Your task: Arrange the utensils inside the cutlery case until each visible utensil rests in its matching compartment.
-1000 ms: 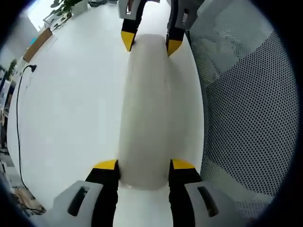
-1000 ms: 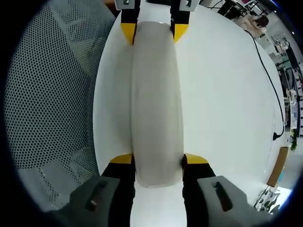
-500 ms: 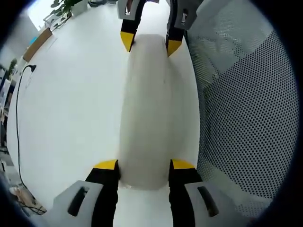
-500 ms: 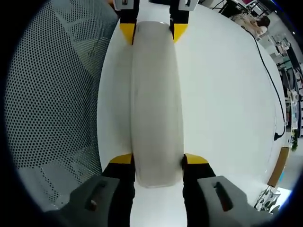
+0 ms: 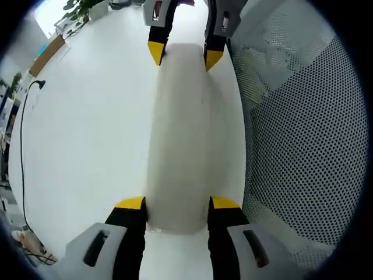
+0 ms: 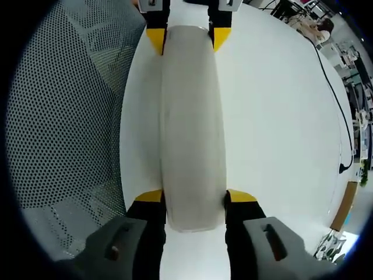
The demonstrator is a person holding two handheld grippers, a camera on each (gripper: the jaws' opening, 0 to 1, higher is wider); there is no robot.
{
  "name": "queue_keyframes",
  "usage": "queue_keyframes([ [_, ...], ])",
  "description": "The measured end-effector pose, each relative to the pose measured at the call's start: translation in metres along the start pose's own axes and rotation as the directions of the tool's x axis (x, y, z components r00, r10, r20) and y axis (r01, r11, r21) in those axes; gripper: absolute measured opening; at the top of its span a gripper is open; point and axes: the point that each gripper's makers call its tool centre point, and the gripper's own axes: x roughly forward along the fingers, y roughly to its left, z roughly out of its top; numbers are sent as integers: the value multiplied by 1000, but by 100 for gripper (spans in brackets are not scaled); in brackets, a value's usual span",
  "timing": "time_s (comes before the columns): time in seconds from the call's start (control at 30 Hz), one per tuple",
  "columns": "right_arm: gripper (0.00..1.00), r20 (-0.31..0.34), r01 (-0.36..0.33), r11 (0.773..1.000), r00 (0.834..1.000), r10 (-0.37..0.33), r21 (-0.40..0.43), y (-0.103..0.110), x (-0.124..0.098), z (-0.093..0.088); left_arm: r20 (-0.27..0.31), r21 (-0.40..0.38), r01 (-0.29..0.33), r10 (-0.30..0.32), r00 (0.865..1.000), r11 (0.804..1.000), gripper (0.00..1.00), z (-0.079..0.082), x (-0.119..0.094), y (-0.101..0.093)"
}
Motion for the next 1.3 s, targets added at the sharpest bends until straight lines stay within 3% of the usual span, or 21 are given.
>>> queue_keyframes([
  [0.37, 39, -1, -10, 1000, 1000, 10, -2, 1, 1, 0, 26, -7, 2, -2, 1000, 1000, 42, 0, 0, -2],
  [1.3, 40, 0, -58, 998, 998, 58, 3, 3, 4, 1, -15, -19, 18, -18, 1000, 1000, 43, -1, 2, -5],
])
